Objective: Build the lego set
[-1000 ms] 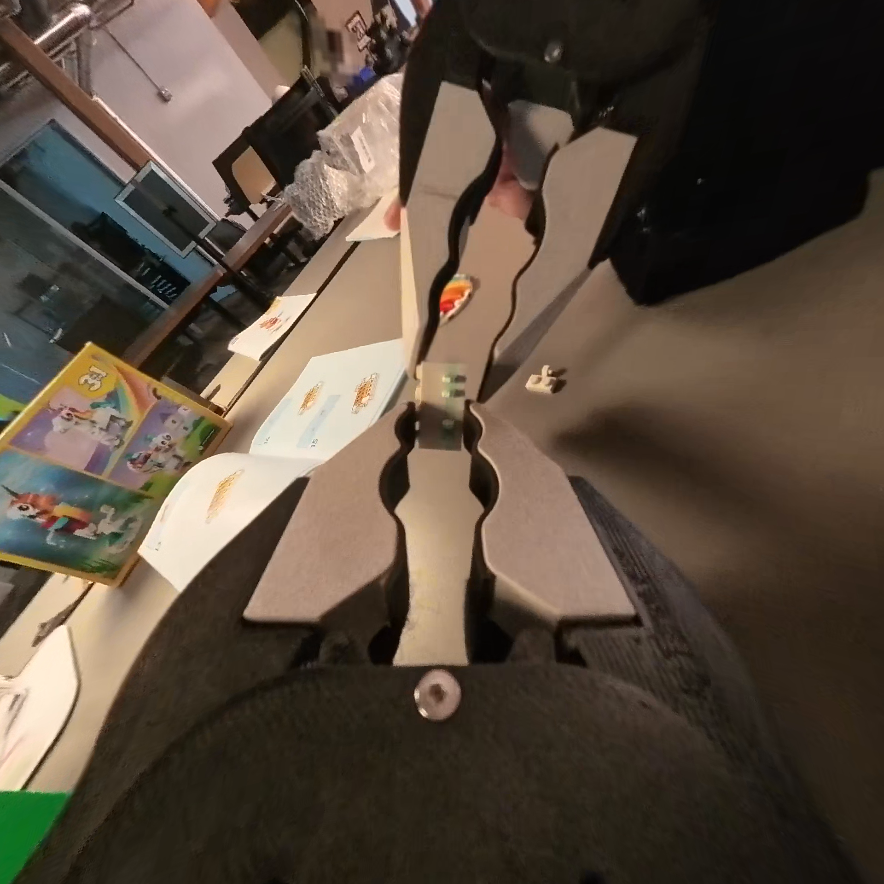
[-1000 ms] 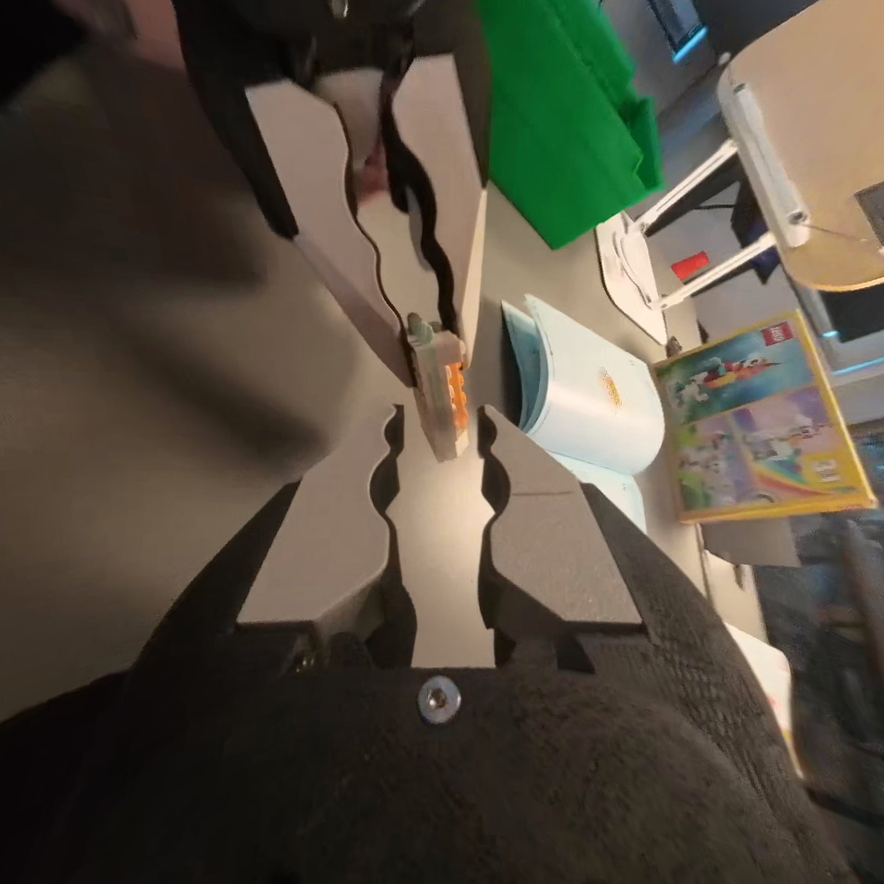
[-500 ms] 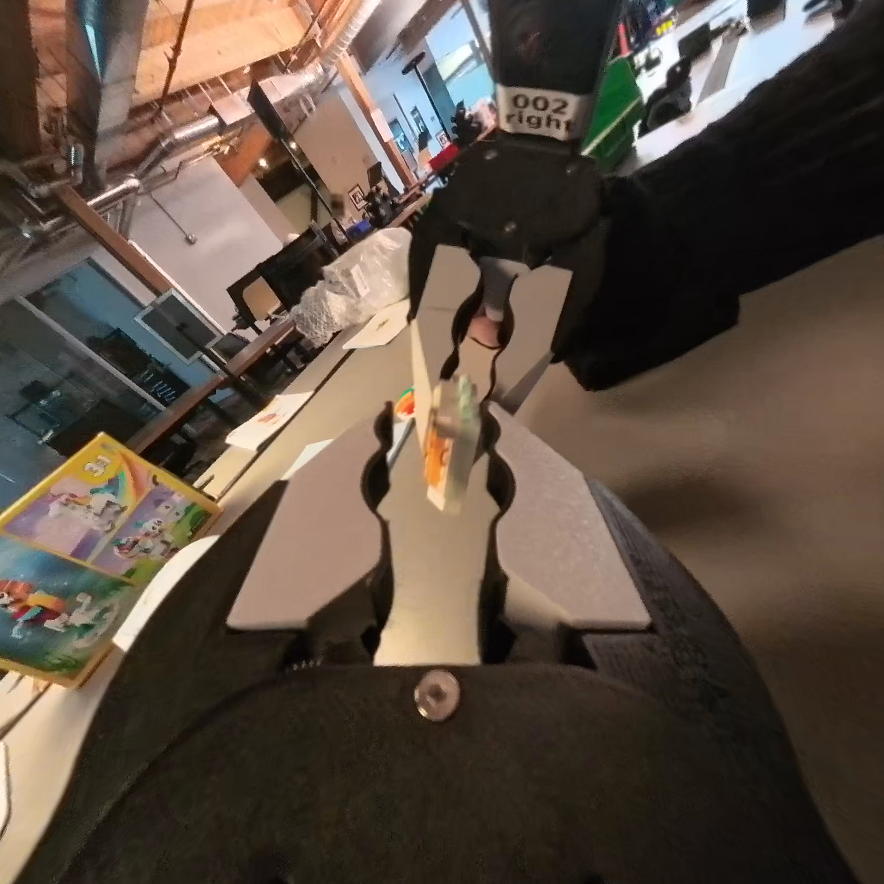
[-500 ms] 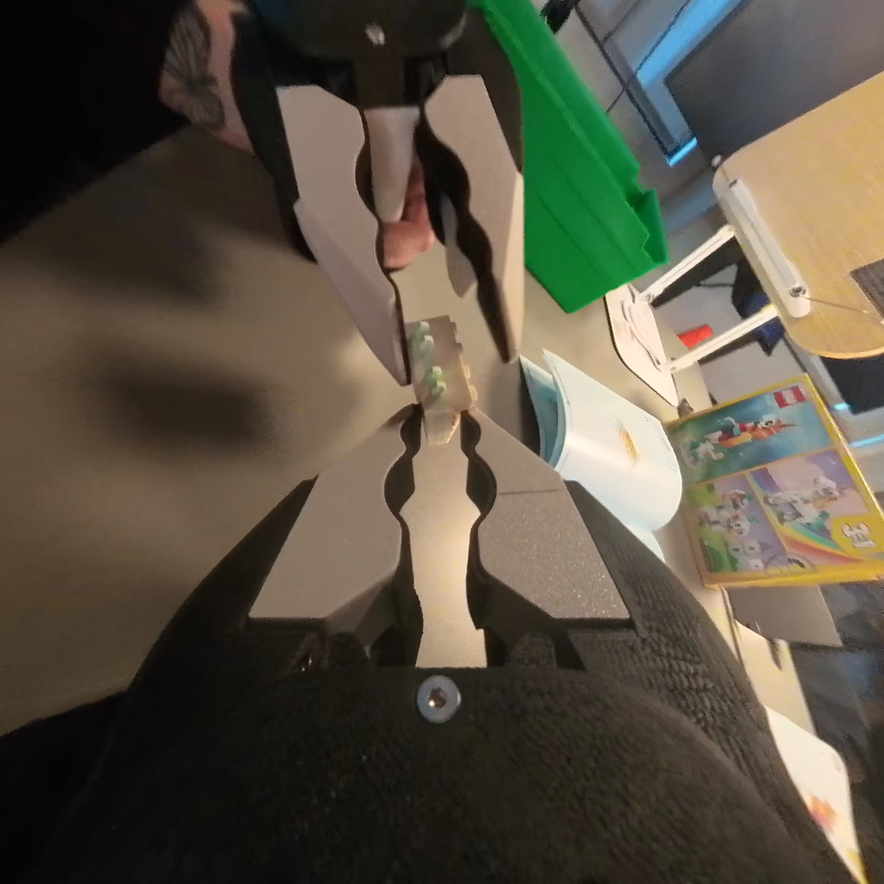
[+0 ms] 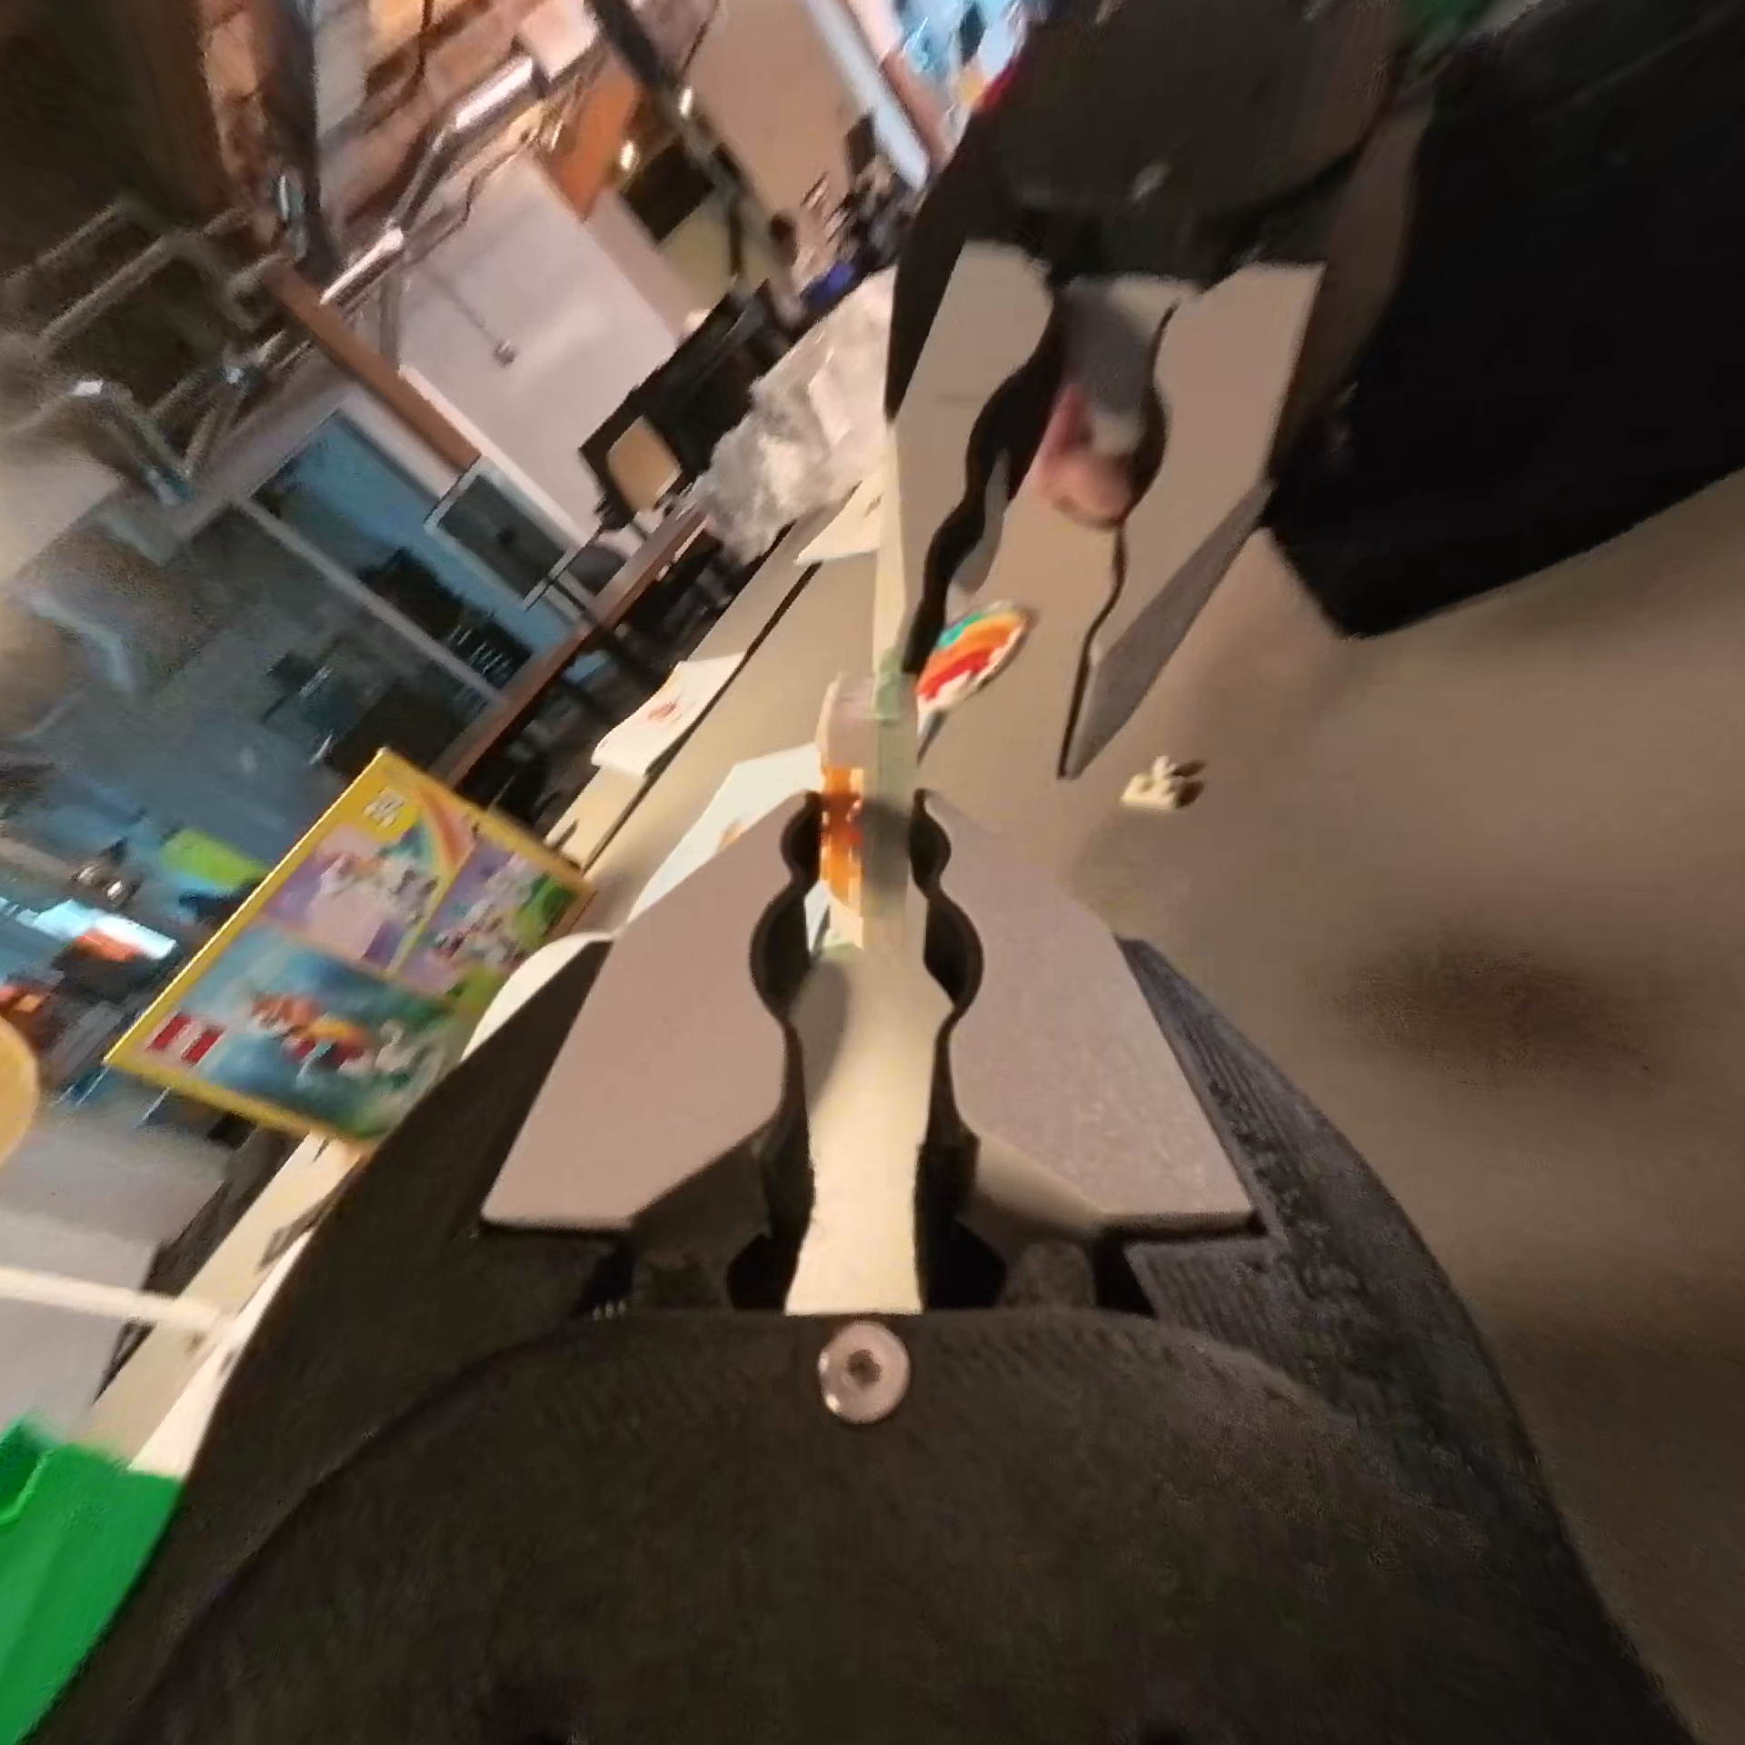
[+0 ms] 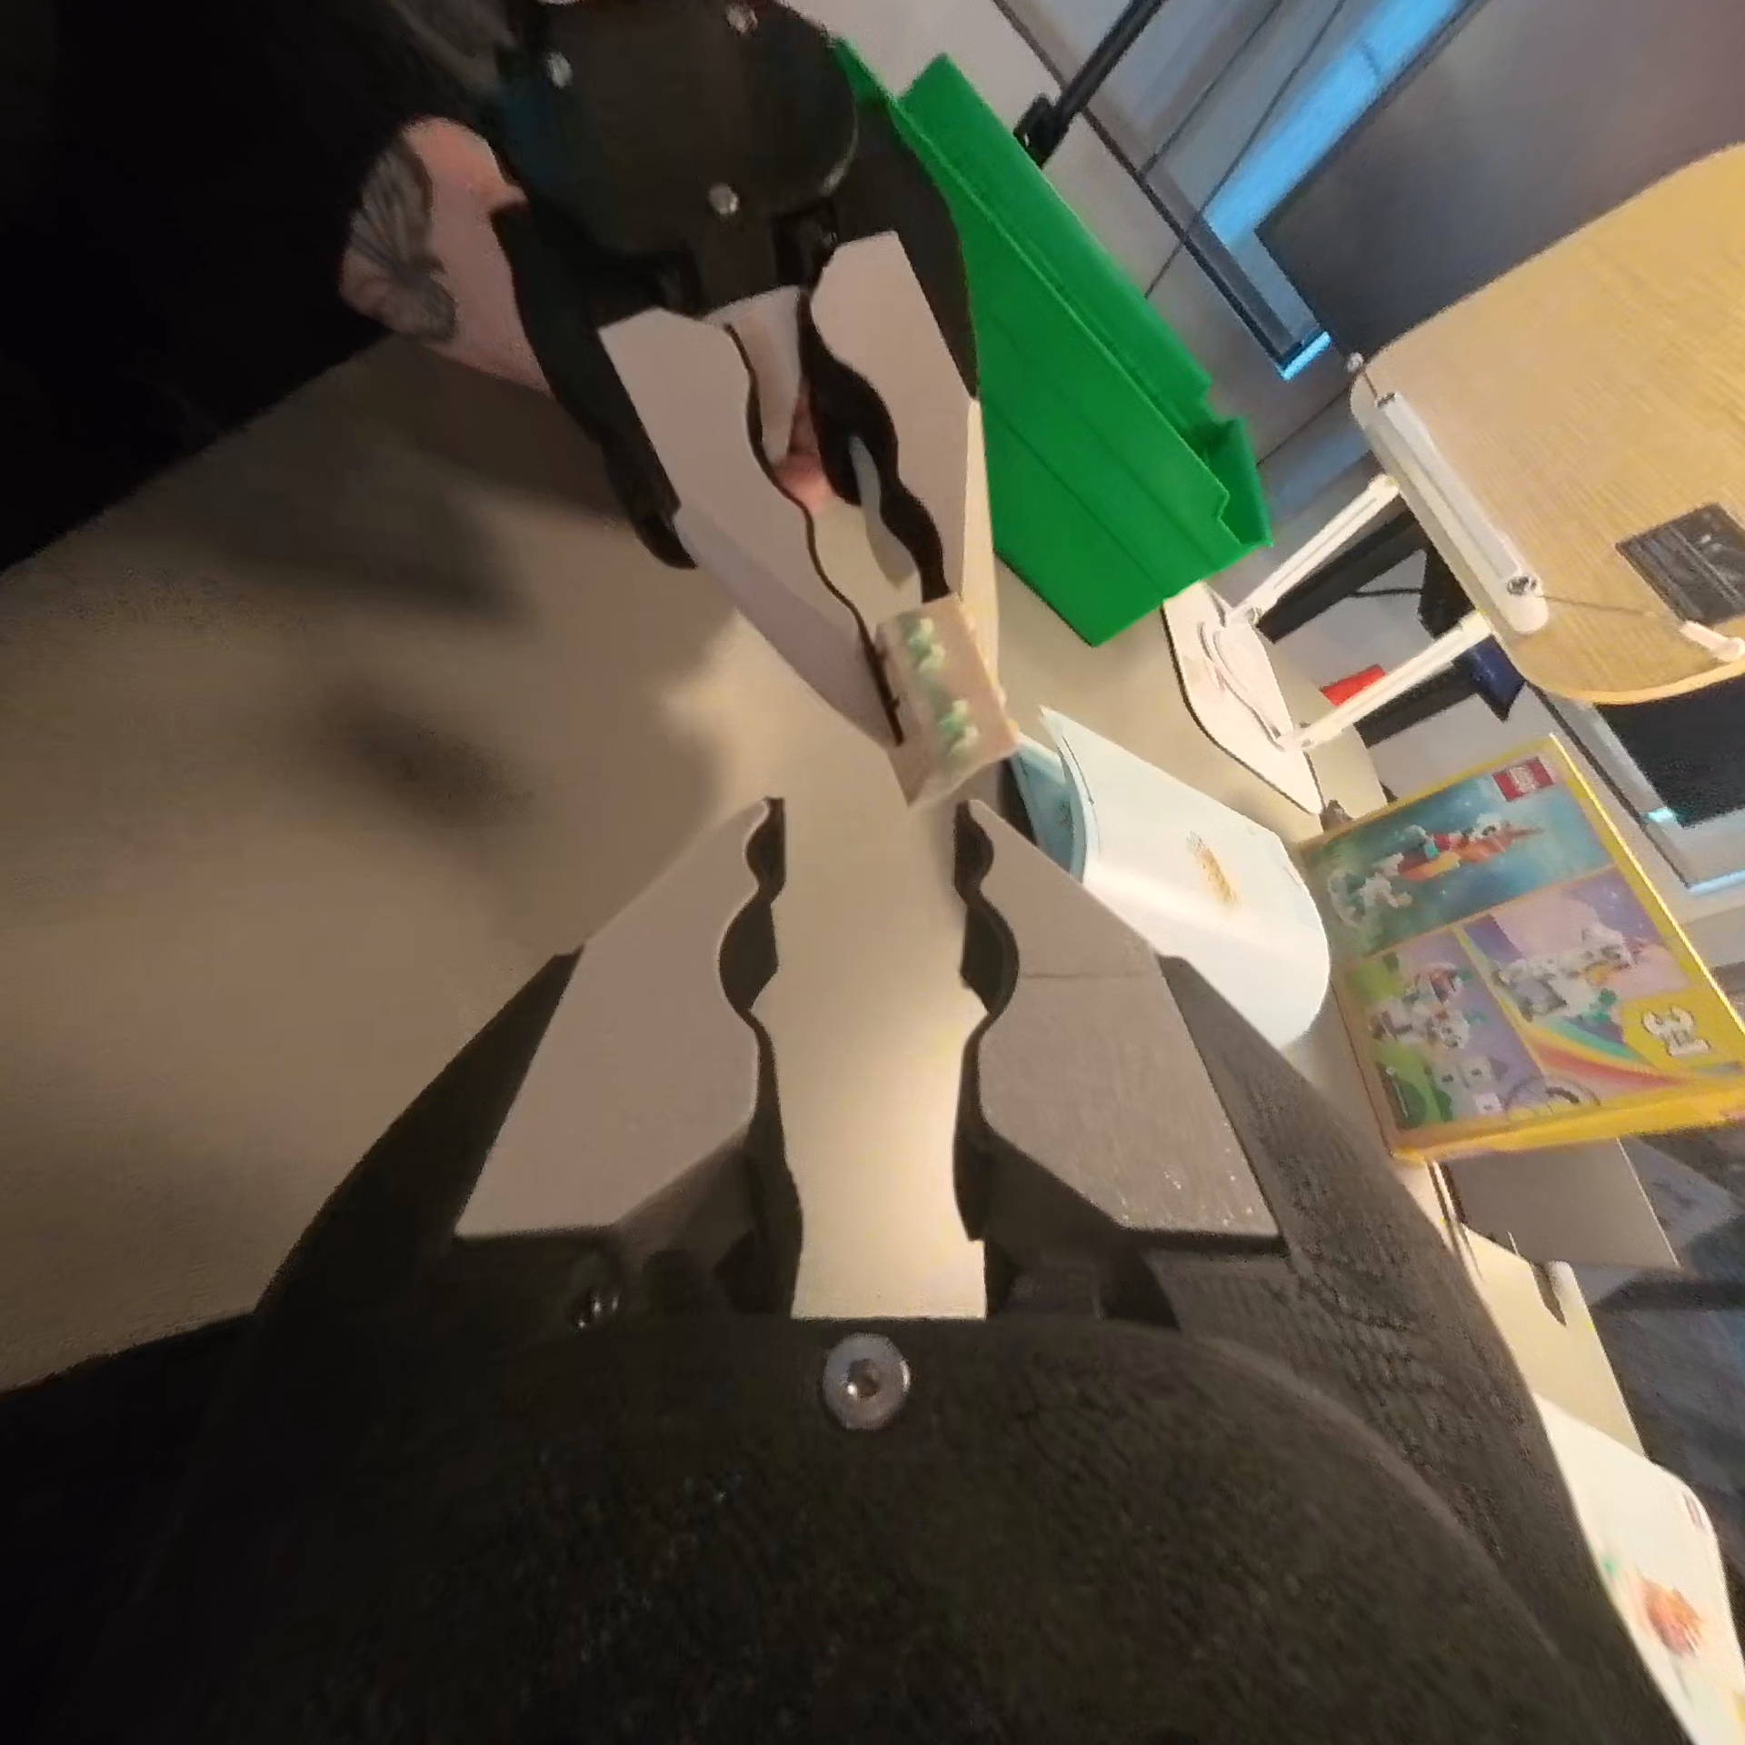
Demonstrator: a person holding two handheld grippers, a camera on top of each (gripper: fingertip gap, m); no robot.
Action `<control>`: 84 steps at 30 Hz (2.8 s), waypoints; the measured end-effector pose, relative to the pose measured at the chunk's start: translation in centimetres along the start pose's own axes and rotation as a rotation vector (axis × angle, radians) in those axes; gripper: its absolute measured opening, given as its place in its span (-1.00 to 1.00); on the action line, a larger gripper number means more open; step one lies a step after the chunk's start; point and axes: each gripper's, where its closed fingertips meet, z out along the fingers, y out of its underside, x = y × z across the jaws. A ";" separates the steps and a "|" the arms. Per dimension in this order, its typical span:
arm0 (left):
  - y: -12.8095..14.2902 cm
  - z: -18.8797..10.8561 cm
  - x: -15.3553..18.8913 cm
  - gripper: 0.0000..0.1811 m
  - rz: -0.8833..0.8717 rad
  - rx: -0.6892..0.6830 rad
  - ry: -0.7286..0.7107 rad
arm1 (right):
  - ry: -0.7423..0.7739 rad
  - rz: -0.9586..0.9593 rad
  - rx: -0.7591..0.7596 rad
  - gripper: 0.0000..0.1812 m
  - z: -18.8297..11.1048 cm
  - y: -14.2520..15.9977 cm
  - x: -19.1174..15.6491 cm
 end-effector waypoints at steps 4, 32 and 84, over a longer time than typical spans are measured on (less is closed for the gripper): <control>1.8 0.6 0.0 -0.81 0.119 -0.139 -0.046 | 0.123 -0.167 -0.042 -0.53 -0.1 -0.1 0.9; 5.0 0.5 -1.0 -0.80 0.449 -0.353 -0.158 | -0.184 0.377 -0.172 -0.77 -2.7 4.4 -1.4; 4.7 2.1 0.8 -0.80 0.719 -0.496 -0.249 | -0.160 0.768 -0.324 -0.99 0.4 2.6 0.6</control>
